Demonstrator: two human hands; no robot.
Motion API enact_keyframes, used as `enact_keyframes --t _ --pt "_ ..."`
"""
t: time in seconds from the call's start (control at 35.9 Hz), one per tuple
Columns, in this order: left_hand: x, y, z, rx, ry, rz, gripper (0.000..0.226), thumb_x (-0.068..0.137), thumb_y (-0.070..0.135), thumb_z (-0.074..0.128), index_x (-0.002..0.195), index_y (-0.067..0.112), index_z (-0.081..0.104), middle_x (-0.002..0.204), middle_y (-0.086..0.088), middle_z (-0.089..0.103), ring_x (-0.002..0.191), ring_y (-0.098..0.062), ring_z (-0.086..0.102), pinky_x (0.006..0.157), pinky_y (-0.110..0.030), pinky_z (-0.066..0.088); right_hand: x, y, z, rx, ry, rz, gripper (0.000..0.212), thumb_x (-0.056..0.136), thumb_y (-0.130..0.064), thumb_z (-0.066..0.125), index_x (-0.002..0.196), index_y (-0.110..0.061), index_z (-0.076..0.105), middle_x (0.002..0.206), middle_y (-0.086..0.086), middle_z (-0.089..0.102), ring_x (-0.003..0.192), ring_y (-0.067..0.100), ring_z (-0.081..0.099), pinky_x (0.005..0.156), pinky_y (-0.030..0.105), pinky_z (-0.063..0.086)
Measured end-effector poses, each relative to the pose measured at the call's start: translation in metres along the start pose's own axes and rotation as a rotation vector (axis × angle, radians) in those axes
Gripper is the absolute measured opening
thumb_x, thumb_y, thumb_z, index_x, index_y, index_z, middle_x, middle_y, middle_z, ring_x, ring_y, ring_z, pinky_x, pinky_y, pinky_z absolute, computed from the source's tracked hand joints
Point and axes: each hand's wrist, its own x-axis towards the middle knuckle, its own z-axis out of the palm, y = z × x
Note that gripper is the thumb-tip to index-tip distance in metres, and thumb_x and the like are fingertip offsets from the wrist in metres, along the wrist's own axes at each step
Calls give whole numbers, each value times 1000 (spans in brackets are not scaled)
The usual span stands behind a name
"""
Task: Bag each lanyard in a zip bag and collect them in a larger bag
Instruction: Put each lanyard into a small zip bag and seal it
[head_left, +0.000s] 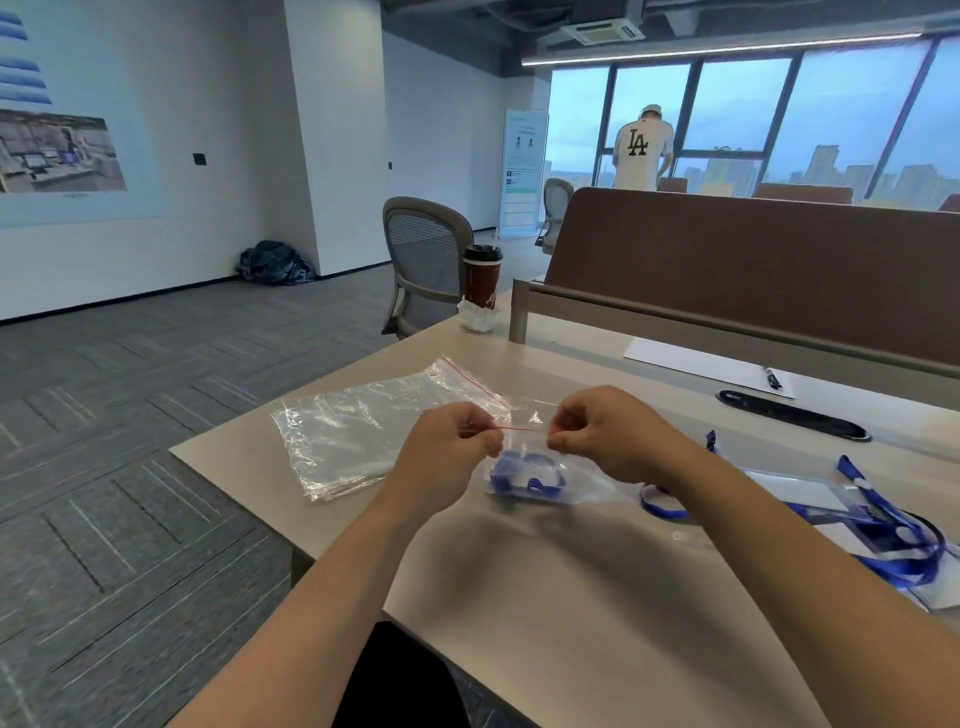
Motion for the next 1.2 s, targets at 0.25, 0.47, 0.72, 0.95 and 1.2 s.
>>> enact_keyframes --t 0.25,0.47,0.72,0.95,1.2 --pt "2 17 4 383 1 189 35 86 28 75 119 26 66 109 11 59 97 -7 55 85 -18 43 -9 4 -2 -103 -16 2 6 92 -18 65 88 -17 69 86 2 68 79 20 61 71 30 50" --pt "6 27 21 568 -99 179 9 94 24 65 97 25 73 99 7 65 85 -10 56 83 -20 44 -10 1 3 -61 -3 -26 7 94 -16 62 98 -17 68 91 3 66 77 14 55 63 17 41" --pt "3 21 24 486 -121 179 12 92 15 64 93 19 75 94 4 71 86 -13 61 86 -28 52 -11 4 7 2 -22 -33 10 92 -17 63 99 -17 70 90 1 67 82 17 60 77 27 52" --pt "3 16 26 483 -113 190 17 91 12 61 88 22 75 92 5 71 87 -13 61 82 -24 49 -10 5 9 -66 -32 -14 9 92 -17 61 92 -16 70 86 3 66 77 18 58 70 27 49" --pt "7 14 15 485 -117 175 18 96 14 58 89 22 72 92 6 69 85 -12 61 82 -22 51 -21 29 -5 -44 -22 9 11 95 -26 63 100 -18 68 95 0 67 80 11 58 68 16 45"
